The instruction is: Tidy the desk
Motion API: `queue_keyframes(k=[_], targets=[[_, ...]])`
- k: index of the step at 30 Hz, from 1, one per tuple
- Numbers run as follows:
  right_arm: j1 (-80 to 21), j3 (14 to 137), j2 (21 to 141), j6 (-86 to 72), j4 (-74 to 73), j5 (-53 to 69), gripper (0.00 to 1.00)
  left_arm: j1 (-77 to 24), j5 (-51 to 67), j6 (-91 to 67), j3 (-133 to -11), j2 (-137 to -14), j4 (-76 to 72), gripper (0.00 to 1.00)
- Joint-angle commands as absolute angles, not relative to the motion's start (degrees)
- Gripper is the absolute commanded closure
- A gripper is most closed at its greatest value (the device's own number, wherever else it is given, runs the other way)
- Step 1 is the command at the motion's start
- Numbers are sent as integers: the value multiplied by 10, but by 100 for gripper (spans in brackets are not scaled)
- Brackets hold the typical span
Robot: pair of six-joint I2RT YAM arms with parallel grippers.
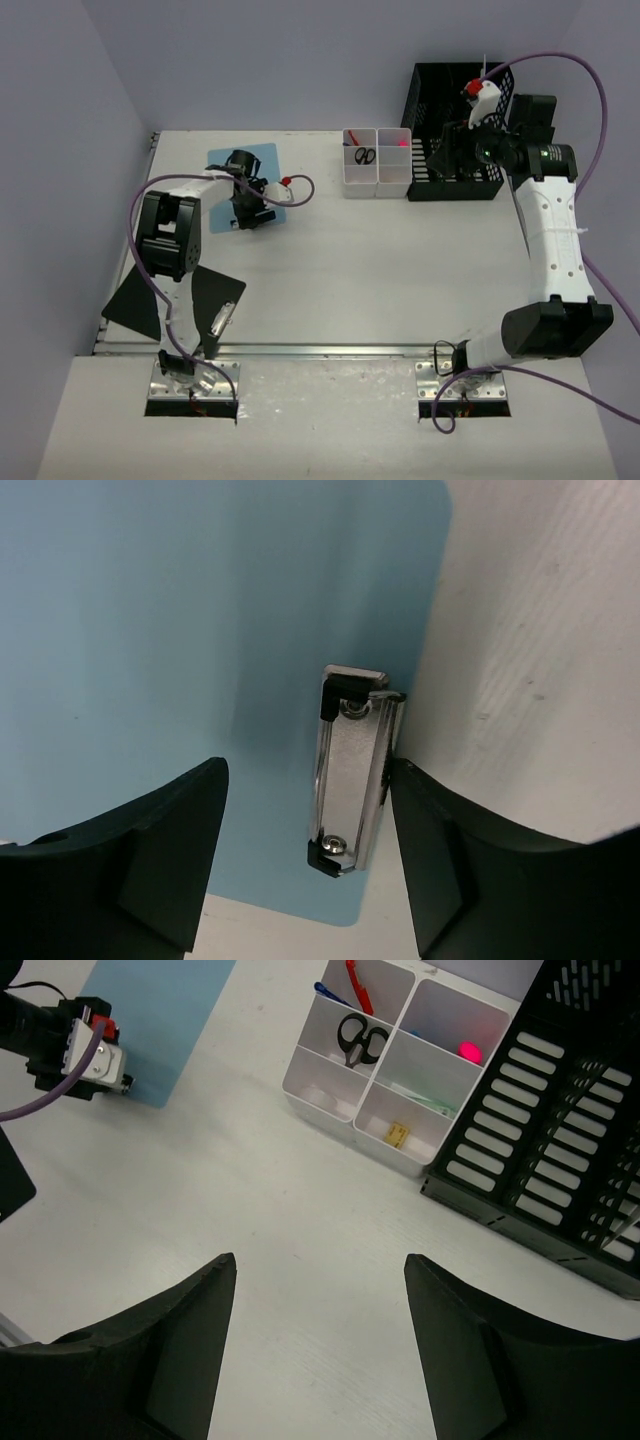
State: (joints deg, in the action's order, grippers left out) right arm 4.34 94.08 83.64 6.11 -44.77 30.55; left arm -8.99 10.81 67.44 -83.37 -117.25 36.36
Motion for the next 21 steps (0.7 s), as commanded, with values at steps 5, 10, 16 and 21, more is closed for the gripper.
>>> queue_keyframes(k=[5,10,16,21], targets=[[40,942,828,68,-439,320,32,-62,165,733,-881,-1194,401,47],[40,944,831,66,-441,323,32,-64,194,734,-877,-1192,434,70],[34,937,826,59,-436,328,32,-64,255,670,-874,-1172,456,100],[31,926,808,38,-418,322,32,-64,343,535,-917,-1130,445,100]])
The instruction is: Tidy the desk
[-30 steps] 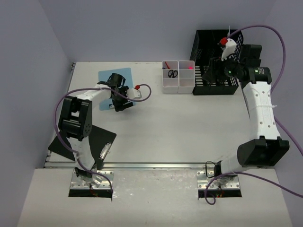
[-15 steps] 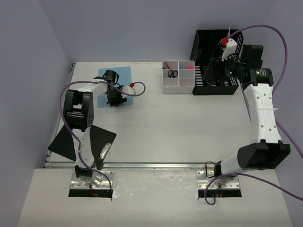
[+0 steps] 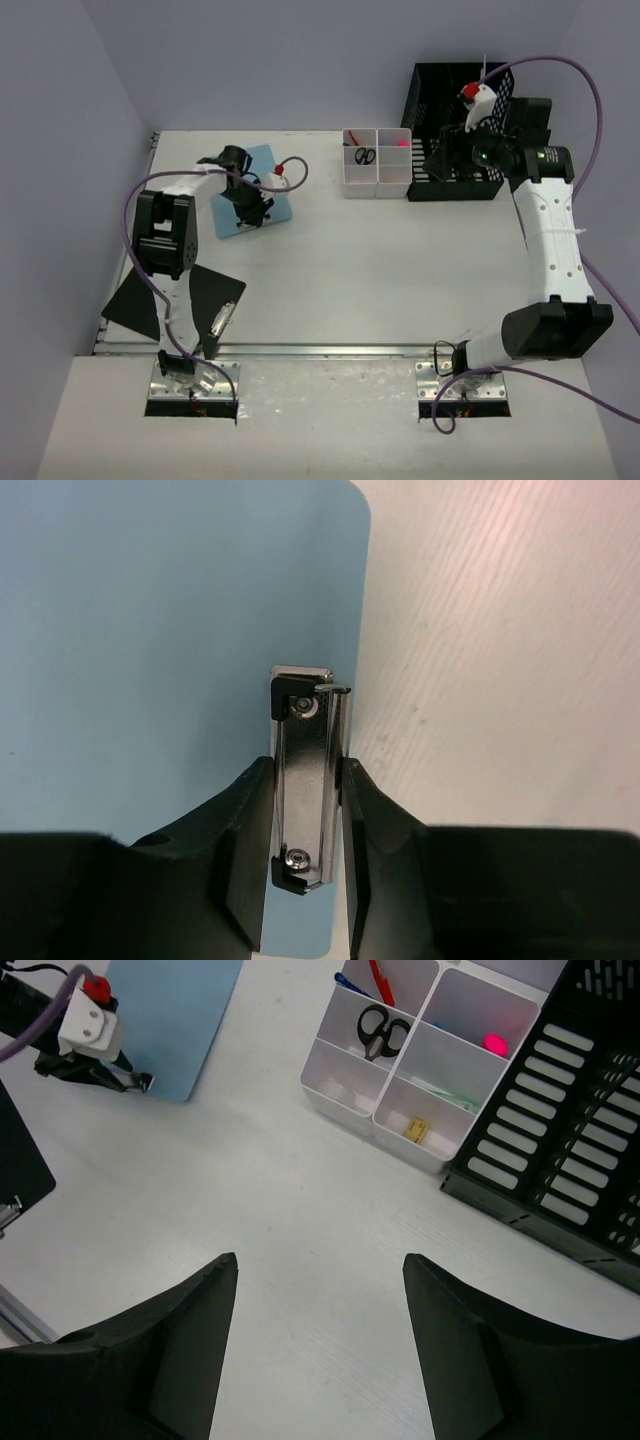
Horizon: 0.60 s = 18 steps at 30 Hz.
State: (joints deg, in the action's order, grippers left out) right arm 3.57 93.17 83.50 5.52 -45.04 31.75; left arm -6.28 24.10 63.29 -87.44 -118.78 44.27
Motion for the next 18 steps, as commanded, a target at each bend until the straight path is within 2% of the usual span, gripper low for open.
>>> queue_keyframes(k=[1,5,11,14,18], targets=[[31,919,803,33,-414,319,32,-64,354,467,-921,-1120,421,100],[28,908,785,-2,-382,301,31,-64,379,283,-900,-1047,302,100],[6,891,760,-63,-342,290,31,-65,338,13,-868,-936,145,100],[-23,881,751,-94,-310,294,31,-65,303,-105,-869,-897,106,100],[-64,875,751,-145,-269,297,30,-65,166,-284,-861,-839,77,100]])
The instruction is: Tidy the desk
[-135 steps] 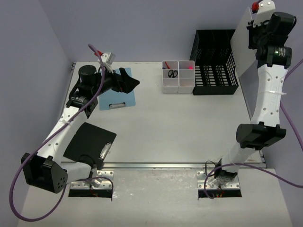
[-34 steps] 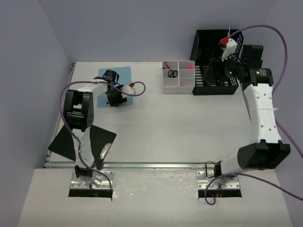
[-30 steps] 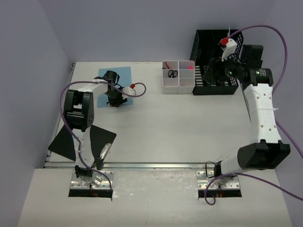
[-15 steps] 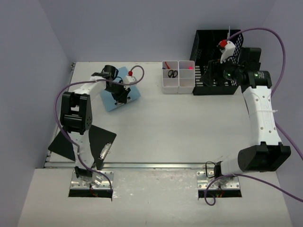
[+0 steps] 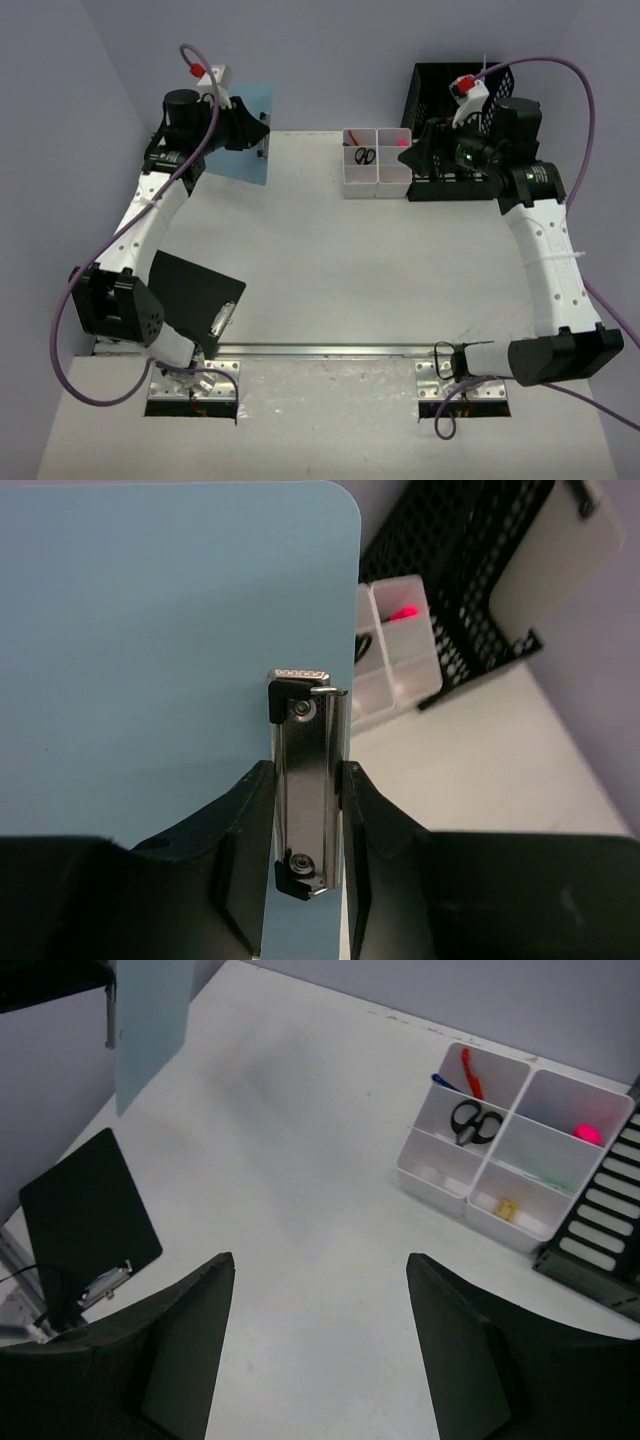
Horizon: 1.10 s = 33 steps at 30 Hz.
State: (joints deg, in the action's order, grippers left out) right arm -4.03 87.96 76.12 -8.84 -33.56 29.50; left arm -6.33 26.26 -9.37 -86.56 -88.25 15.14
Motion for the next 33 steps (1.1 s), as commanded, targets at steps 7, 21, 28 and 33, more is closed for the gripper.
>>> queue_keyframes(k=[7,21,28,33], targets=[[-188,837,758,-230,-133,244,28,-64,136,-465,-765,-761,-54,100],[-386,1091,976,-178,-161,119,29,-76,162,-591,-730,-744,-86,100],[-408,1136,1032,-142,-166,63,33,-84,167,-591,-728,-740,-87,100],[-410,1150,1050,-131,-160,27,38,-89,175,-610,-719,-740,-99,100]])
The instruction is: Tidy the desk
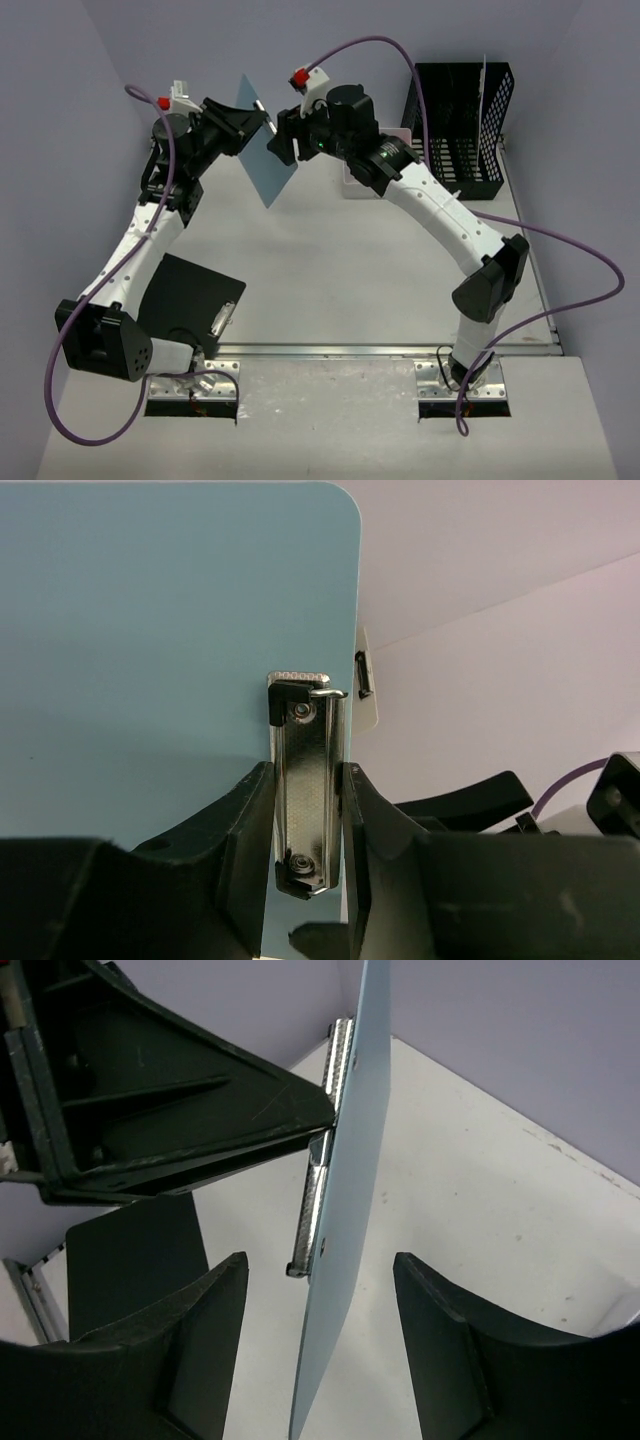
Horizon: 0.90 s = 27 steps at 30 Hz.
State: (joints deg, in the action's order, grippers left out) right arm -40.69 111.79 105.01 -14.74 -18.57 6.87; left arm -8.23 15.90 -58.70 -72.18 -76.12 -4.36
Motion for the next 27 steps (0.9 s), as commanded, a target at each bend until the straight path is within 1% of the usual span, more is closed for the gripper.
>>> queue_keyframes(k=[1,4,5,7,8,10,11,12,13,14,17,20,23,24,27], targets=[[-410,1150,1051,-131,-155,26,40,-90,178,-616,-718,-741,-100,100],[-410,1154,1056,-126,-150,22,57,-91,185,-620,-717,-743,-105,100],[-410,1151,1056,-123,-148,20,72,-92,187,-623,-717,-743,-106,100],[-410,1150,1056,-118,-143,17,90,-93,191,-627,-716,-743,-109,100],[-410,1150,1056,-114,-142,17,98,-94,192,-628,-715,-743,-110,100],[-410,1145,1053,-108,-144,18,99,-94,193,-633,-715,-743,-114,100],[-410,1142,1045,-103,-144,18,99,-94,193,-634,-715,-742,-117,87],[-410,1136,1039,-99,-145,20,99,-94,197,-633,-715,-742,-120,70],[-410,1131,1033,-98,-147,23,99,-94,199,-634,-714,-741,-123,49],[-409,1118,1014,-91,-150,23,99,-94,196,-632,-714,-737,-121,1],[-404,1086,977,-75,-160,24,99,-91,155,-605,-719,-725,-92,0],[-393,1071,924,-62,-204,25,99,-84,111,-560,-708,-696,-105,0],[-369,1070,876,-48,-245,21,99,-76,73,-492,-714,-664,-112,0],[-360,1070,863,-41,-251,18,99,-76,56,-446,-716,-658,-113,0],[-321,1091,825,-21,-278,8,99,-76,37,-366,-715,-636,-122,0]])
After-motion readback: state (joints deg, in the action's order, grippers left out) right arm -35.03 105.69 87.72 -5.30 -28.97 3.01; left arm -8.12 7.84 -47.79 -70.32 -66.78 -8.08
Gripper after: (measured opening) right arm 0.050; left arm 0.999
